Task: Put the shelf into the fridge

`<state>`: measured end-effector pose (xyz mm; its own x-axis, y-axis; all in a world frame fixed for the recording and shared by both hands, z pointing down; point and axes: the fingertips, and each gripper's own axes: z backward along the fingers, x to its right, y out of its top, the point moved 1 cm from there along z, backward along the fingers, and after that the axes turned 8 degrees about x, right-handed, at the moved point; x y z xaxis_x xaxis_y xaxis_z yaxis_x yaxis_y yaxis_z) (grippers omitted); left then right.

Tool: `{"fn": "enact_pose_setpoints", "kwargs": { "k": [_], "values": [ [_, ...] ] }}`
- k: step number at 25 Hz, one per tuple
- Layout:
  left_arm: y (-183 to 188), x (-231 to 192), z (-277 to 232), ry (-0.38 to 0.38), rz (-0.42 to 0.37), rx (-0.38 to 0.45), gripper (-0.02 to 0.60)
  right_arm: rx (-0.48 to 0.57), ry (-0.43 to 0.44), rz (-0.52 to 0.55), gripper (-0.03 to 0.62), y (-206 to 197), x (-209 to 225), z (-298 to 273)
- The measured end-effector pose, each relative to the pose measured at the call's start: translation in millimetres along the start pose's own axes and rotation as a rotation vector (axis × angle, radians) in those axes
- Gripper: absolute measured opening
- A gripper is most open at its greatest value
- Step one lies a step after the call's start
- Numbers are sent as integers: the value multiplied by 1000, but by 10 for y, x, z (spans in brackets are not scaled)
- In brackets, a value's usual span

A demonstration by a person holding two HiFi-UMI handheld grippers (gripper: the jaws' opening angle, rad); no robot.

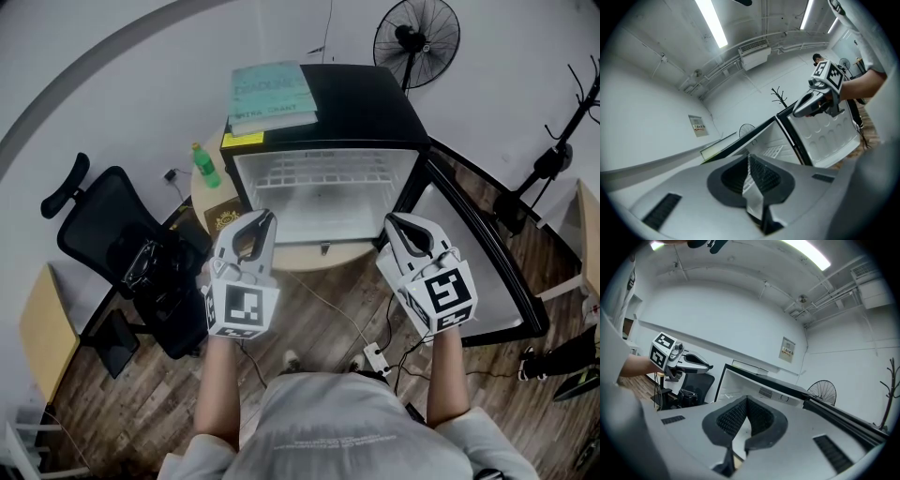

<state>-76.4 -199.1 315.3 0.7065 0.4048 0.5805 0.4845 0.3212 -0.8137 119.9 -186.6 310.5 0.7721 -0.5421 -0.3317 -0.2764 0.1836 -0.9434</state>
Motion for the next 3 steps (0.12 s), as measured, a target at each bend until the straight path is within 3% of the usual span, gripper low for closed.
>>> {"fn": "enact_pose_setpoints", "kwargs": {
  "k": [3],
  "values": [
    [-24, -7, -41, -2, 0, -1, 31, 3, -2, 0, 14, -16, 22, -35]
  ]
}}
